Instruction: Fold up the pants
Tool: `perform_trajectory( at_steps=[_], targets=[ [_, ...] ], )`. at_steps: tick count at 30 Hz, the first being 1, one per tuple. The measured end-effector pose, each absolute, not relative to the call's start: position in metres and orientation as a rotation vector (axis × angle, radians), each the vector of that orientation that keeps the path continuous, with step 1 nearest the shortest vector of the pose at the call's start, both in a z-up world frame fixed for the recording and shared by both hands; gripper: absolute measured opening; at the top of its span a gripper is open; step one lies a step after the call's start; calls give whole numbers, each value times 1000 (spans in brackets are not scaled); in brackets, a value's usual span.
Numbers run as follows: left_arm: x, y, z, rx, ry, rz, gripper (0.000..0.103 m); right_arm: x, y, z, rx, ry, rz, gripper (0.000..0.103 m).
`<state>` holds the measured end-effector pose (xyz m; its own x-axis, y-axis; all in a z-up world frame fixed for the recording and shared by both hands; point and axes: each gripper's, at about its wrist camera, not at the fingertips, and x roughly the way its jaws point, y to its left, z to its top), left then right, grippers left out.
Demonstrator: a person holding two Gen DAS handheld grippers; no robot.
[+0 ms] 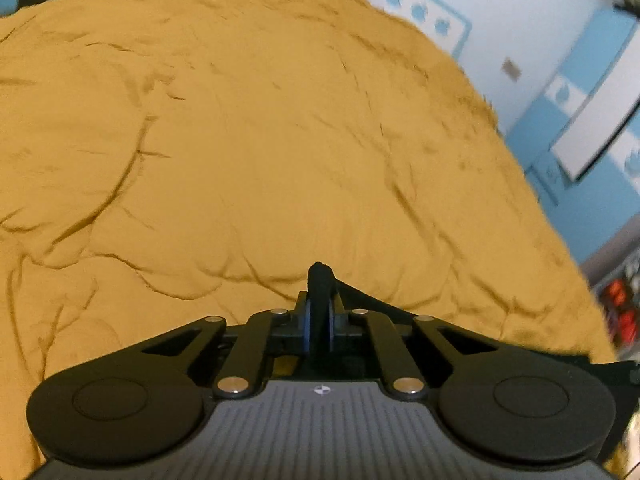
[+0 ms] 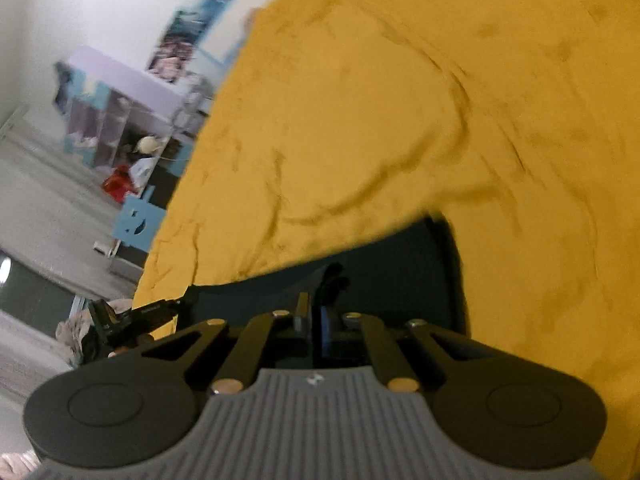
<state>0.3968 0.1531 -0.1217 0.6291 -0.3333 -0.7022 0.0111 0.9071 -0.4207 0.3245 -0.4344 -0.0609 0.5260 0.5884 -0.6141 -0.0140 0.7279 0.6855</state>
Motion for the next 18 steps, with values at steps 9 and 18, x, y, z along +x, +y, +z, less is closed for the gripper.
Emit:
perform_trajectory(
  at_steps=[9, 18],
  targets=[
    [408, 145, -149, -411, 927, -124, 15, 372, -435, -119, 601, 1039, 263, 0],
    [374, 170, -131, -480, 970, -105, 48, 335, -459, -121, 860, 1042, 278, 33]
  ],
)
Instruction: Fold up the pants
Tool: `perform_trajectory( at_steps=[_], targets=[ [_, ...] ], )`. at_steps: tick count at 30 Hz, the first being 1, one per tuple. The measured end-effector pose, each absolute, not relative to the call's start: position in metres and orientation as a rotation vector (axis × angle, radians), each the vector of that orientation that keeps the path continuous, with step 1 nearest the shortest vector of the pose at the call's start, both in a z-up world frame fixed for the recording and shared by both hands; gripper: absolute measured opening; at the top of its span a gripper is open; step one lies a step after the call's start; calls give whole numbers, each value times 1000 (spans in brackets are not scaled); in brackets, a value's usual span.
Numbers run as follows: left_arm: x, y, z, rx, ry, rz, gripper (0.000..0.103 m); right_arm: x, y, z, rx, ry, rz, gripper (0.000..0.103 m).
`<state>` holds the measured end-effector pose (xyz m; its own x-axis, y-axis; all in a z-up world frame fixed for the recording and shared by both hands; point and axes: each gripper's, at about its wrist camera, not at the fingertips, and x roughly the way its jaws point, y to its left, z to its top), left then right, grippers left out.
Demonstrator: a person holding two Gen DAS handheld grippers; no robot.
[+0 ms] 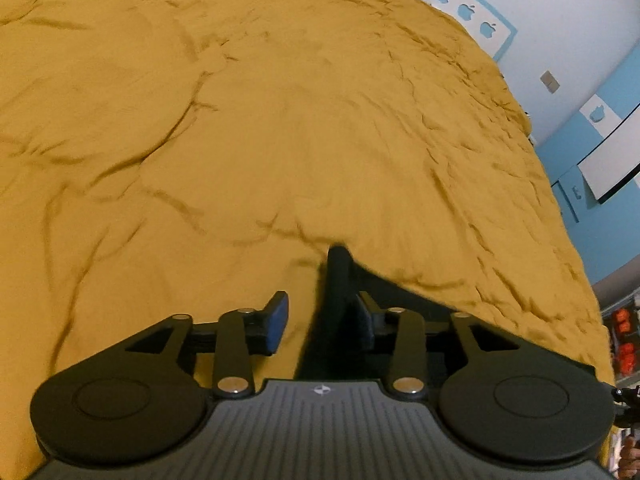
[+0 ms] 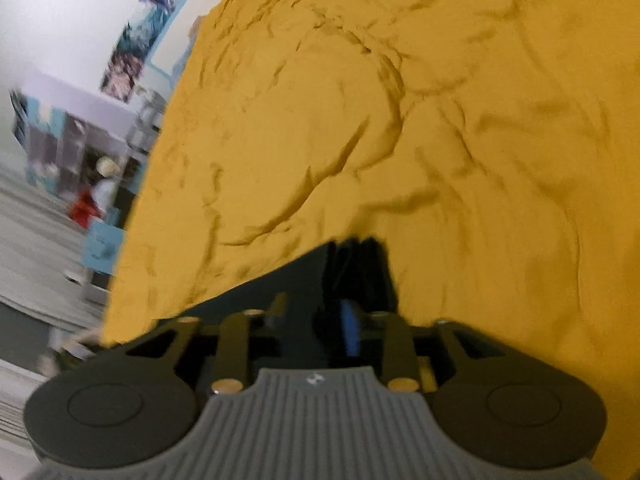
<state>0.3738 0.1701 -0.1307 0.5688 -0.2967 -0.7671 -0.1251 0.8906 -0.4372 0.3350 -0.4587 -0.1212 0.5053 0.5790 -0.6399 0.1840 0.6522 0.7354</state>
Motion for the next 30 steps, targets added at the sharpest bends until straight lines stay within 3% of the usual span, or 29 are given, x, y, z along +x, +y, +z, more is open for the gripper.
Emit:
perform_trajectory(
  at_steps=[3, 8, 10, 11, 12, 15, 22, 24, 27, 29, 30],
  targets=[
    [351, 177, -126, -519, 987, -103, 55, 314, -457, -116, 867, 1064, 288, 42],
    [316, 188, -130, -640, 991, -92, 57, 298, -455, -124, 892, 1088, 259, 42],
    [305, 192, -134, -689, 987, -85, 57, 297, -453, -129, 920, 1081, 238, 35],
    [300, 194, -136, -718, 982, -80, 57, 297, -452, -128, 912, 1080, 230, 11],
    [296, 195, -138, -734, 976, -77, 57, 296, -450, -126, 909, 1074, 235, 5],
    [288, 197, -141, -766, 961, -71, 57, 295, -449, -109, 852, 1010, 243, 0],
    [294, 181, -137, -661, 995, -52, 53, 302, -437, -113, 656, 1079, 201, 1],
    [294, 186, -139, -691, 995, -50, 58, 296, -437, -102, 634, 1035, 184, 19],
    [298, 186, -146, -727, 987, -53, 61, 286, -430, -82, 547, 981, 201, 23],
    [299, 183, -151, -728, 986, -54, 55, 277, -428, -73, 535, 953, 219, 24],
    [298, 181, -152, -728, 979, -61, 47, 273, -425, -69, 531, 943, 227, 25]
  ],
)
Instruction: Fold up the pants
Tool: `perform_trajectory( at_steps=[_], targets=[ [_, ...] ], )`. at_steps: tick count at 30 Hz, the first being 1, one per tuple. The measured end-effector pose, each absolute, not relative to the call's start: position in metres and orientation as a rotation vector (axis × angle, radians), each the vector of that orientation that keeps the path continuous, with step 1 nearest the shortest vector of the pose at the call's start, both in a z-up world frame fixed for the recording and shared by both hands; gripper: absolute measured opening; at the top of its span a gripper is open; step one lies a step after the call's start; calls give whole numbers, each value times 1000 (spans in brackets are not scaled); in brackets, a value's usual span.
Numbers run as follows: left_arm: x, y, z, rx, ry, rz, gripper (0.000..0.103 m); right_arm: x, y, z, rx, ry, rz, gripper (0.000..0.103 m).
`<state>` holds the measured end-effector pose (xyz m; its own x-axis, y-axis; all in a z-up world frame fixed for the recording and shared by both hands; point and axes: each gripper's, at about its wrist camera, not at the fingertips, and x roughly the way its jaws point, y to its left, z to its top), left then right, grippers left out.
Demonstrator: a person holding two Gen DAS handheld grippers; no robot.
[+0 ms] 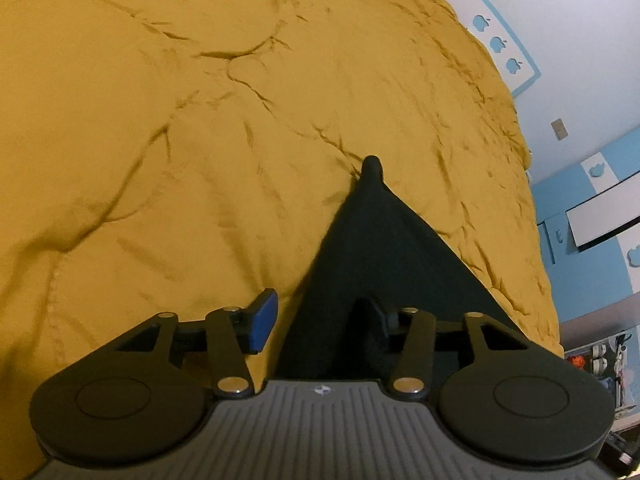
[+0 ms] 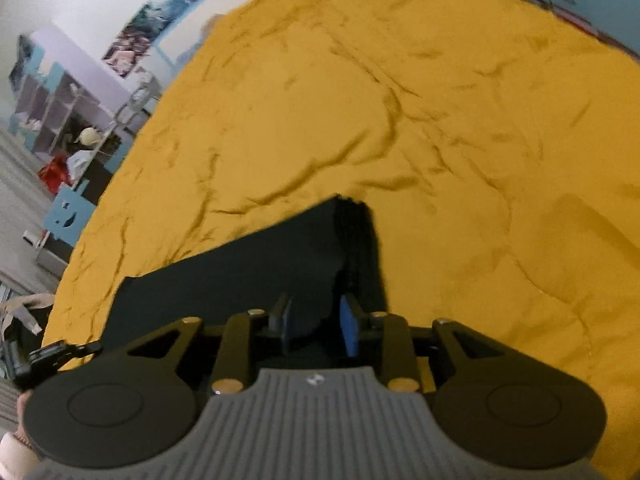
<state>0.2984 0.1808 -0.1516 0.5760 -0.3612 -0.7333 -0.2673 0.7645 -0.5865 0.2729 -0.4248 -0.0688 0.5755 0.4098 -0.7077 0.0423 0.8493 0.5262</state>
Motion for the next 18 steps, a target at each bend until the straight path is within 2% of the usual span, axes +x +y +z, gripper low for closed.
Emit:
perform_trajectory(
  at_steps=[1, 2, 3, 4, 7, 12, 15, 18],
  targets=[
    [298, 179, -152, -735, 974, -64, 35, 269, -422, -65, 524, 938, 236, 25],
    [297, 178, -152, -747, 971, -66, 30, 266, -418, -63, 513, 933, 243, 25],
    [296, 177, -152, -758, 958, -63, 19, 264, -414, -61, 494, 930, 248, 25],
    [294, 177, -150, -765, 944, -63, 14, 262, -409, -60, 474, 928, 251, 25],
    [288, 169, -131, -765, 865, -59, 10, 259, -395, -57, 429, 929, 266, 25],
    [284, 135, -79, -704, 747, -90, 9, 260, -380, -55, 375, 933, 274, 25],
    [287, 96, -43, -634, 711, -115, 9, 261, -377, -52, 377, 920, 295, 33],
    [291, 52, -12, -571, 689, -151, 9, 261, -377, -48, 355, 915, 289, 36]
  ],
)
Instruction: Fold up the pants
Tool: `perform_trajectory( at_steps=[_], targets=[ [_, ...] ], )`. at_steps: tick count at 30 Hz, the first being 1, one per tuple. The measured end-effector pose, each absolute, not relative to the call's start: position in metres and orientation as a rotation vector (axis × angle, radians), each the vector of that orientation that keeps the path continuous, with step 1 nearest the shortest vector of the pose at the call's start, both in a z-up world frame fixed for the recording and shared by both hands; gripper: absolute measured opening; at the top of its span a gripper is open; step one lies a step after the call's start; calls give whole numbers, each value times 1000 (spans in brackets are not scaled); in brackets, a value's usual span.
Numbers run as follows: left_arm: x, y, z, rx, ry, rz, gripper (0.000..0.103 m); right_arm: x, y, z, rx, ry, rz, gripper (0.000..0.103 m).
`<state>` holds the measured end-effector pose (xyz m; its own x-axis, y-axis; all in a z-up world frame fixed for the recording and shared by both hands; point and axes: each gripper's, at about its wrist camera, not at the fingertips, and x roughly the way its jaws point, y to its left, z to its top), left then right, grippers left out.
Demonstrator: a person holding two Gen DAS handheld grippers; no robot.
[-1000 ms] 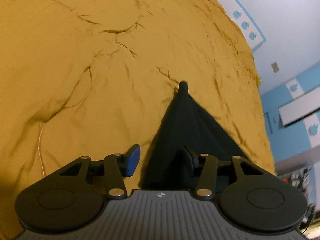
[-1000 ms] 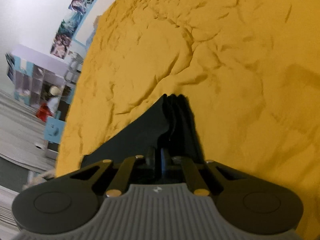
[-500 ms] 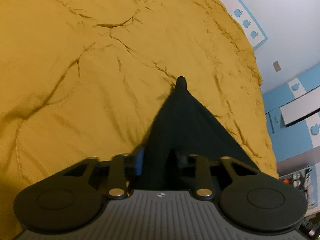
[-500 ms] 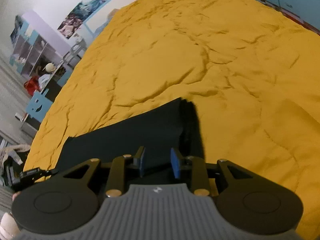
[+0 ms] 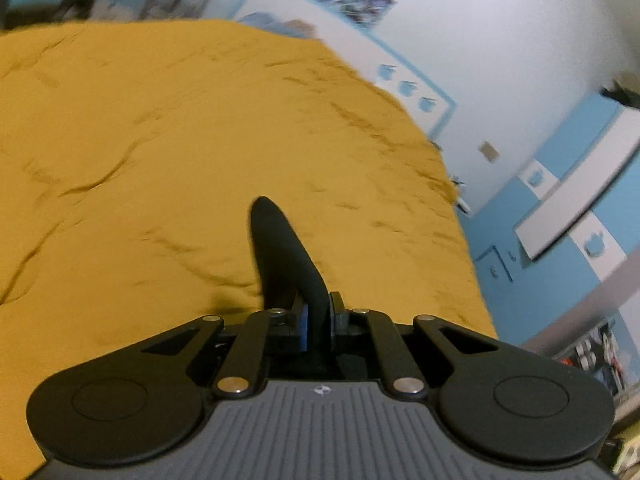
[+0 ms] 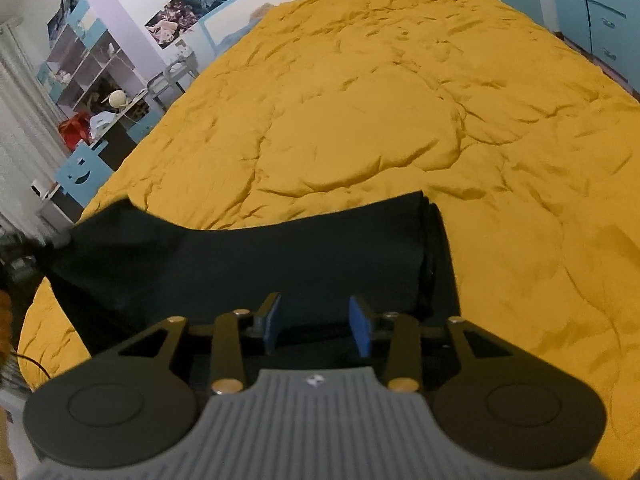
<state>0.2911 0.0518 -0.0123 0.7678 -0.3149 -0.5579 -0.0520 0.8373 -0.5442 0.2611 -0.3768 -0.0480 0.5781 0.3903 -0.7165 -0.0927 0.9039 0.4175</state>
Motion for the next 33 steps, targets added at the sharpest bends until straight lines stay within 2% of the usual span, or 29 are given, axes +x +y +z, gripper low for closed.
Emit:
perform_trajectory(
  at_steps=[2, 8, 19, 26, 27, 32, 33],
  targets=[
    [294, 21, 4, -544, 673, -185, 9, 263, -379, -46, 329, 909, 278, 39],
    [311, -75, 22, -446, 676, -273, 9, 264, -399, -40, 338, 898, 265, 39],
    [309, -221, -41, -216, 834, -375, 9, 263, -447, -33, 353, 887, 227, 39],
    [290, -258, -66, -122, 939, -415, 9, 260, -463, -52, 364, 924, 210, 39],
    [289, -261, -72, -107, 962, -418, 9, 259, -463, -54, 366, 928, 207, 35],
    [296, -253, -94, -179, 1083, -443, 11, 254, -465, -61, 380, 940, 203, 32],
    [296, -251, -95, -194, 1094, -456, 14, 252, -464, -62, 379, 939, 203, 32]
  ],
)
